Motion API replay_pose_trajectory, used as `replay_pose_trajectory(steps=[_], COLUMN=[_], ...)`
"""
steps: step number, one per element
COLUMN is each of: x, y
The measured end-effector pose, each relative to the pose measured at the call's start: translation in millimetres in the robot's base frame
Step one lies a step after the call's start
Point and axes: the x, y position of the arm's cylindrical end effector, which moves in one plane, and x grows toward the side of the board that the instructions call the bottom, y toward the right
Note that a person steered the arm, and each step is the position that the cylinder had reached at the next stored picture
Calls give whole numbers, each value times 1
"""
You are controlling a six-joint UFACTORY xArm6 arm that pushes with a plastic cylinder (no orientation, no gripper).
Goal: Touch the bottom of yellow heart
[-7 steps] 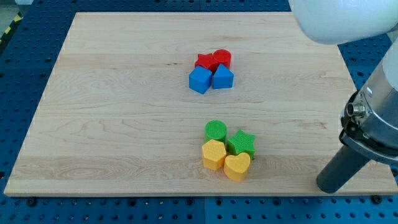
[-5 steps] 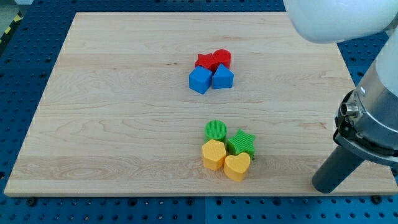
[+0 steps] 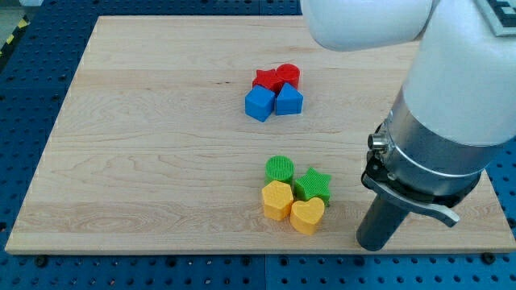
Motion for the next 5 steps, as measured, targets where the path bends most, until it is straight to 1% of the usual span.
replay_pose_trajectory(steps=[2, 5], x=[0, 0], y=[-13, -52])
